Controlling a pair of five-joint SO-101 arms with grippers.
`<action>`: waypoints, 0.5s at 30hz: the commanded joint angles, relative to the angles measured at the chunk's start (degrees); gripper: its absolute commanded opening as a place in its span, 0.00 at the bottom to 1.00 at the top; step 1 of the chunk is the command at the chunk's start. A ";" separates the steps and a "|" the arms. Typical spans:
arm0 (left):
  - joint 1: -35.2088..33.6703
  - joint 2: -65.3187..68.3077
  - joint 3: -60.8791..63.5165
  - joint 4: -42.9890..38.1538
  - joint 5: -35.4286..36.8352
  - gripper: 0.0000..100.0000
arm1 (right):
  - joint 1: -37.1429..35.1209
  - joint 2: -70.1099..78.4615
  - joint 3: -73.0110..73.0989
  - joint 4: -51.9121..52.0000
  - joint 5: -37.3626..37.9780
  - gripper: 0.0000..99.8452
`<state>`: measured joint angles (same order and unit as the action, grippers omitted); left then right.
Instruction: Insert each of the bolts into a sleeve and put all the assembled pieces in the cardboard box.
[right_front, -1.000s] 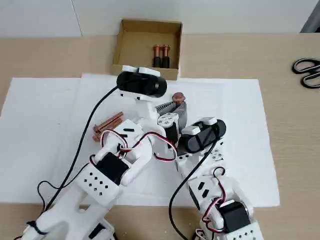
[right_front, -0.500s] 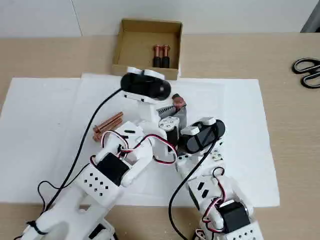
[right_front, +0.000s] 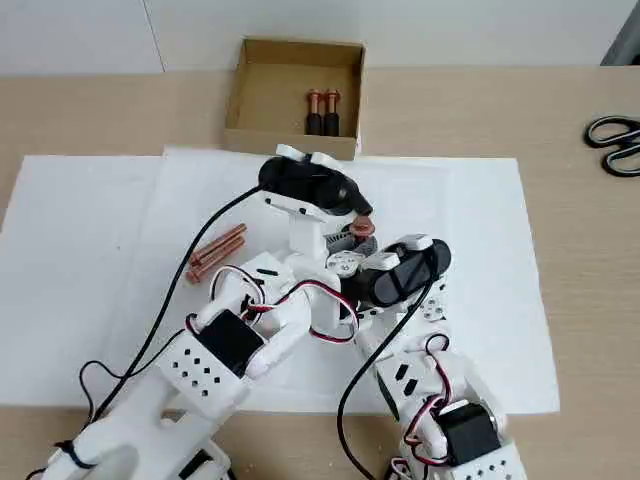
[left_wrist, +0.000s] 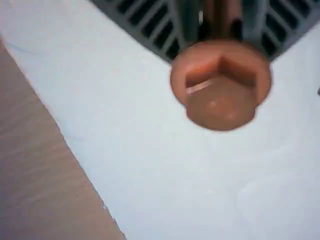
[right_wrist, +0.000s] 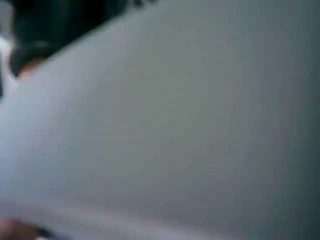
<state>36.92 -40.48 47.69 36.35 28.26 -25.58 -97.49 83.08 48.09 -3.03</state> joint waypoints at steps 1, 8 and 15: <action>0.26 -2.37 -1.27 0.35 -0.70 0.01 | -0.13 -0.84 -0.35 -1.27 -0.62 0.00; 0.44 -2.37 -1.27 4.57 -0.70 0.01 | -0.13 -0.84 -0.35 -1.27 -0.62 0.00; 0.44 -2.37 -1.36 5.54 -0.62 0.06 | -0.13 -0.84 -0.35 -1.27 -0.62 0.00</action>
<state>37.36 -40.75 47.69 41.36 28.26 -25.67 -97.49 83.08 48.09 -3.03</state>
